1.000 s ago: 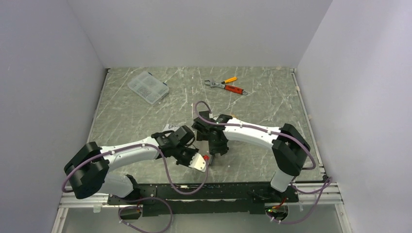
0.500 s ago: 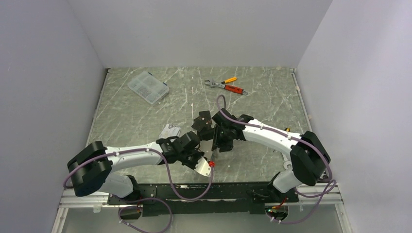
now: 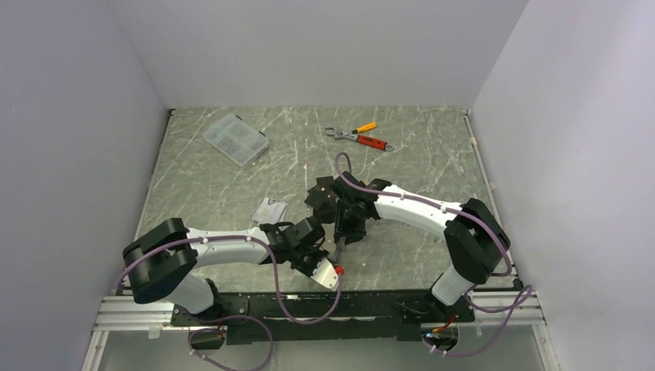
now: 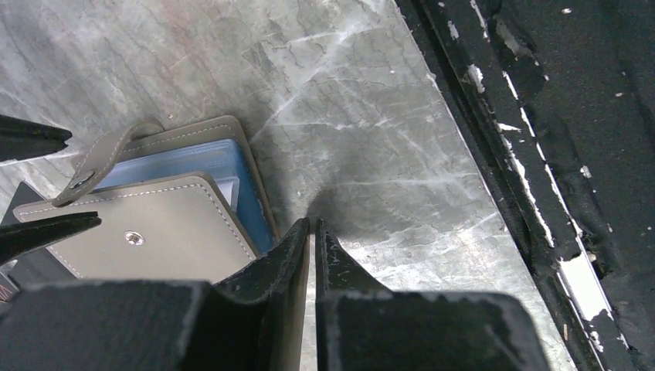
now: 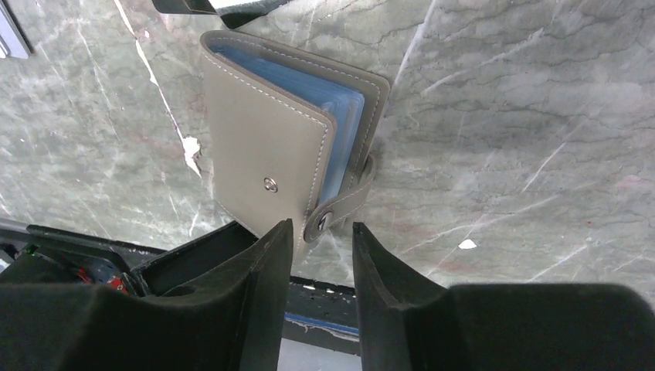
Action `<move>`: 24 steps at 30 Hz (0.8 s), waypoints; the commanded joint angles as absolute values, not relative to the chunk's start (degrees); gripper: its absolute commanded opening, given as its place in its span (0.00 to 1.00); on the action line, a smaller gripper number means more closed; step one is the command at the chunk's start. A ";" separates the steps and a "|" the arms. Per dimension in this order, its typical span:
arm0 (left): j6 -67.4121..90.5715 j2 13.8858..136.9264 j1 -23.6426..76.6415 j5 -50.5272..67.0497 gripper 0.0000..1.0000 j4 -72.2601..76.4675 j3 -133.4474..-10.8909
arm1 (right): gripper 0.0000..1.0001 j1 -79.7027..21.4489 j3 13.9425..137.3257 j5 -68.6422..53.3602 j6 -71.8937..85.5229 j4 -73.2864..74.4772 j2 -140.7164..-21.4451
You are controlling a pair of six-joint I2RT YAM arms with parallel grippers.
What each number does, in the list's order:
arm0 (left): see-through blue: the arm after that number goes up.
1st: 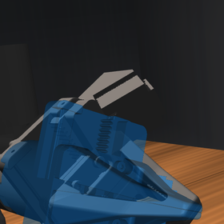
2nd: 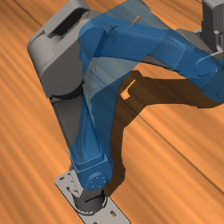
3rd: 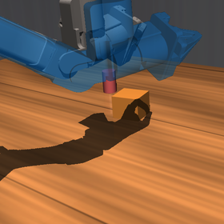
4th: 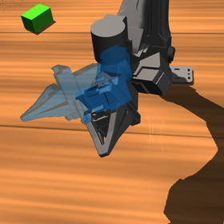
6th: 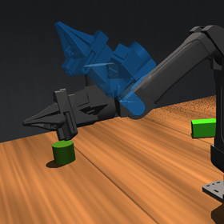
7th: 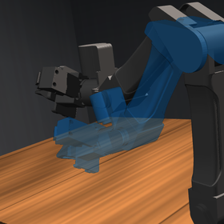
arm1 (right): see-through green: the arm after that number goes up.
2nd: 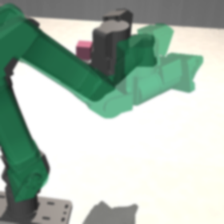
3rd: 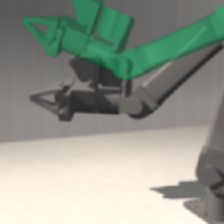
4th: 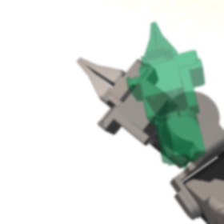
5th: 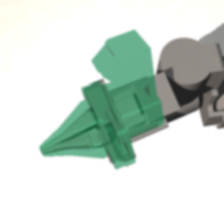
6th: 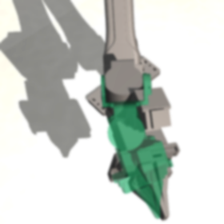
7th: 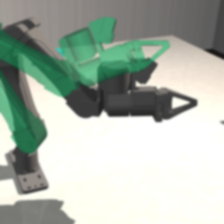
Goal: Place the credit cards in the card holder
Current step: Close the card holder at the center of the board.
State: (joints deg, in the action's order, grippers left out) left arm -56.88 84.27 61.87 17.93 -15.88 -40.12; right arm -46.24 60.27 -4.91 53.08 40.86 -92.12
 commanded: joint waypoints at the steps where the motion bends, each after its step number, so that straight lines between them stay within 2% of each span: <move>1: -57.93 84.69 62.23 18.77 0.13 -16.05 -41.78 | 0.34 -46.51 63.68 -3.38 52.42 43.50 -92.82; 7: -57.80 82.62 62.11 21.35 0.13 -21.68 -44.71 | 0.08 -46.60 64.15 -2.01 52.41 44.39 -93.18; 11: -58.14 80.84 61.35 22.67 0.13 -27.26 -47.75 | 0.01 -46.64 64.47 -1.21 52.24 45.66 -93.19; 17: -60.38 79.42 55.75 25.44 0.13 -31.31 -51.65 | 0.00 -46.66 64.36 -0.07 51.95 46.90 -92.43; 24: -60.64 85.51 55.90 26.57 0.14 -27.61 -53.18 | 0.00 -45.88 62.82 -0.91 52.86 45.02 -90.56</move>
State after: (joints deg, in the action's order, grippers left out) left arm -59.29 82.35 54.96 23.44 -28.84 -51.55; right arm -46.37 62.19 -1.48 52.31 45.17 -93.19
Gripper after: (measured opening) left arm 0.135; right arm 0.008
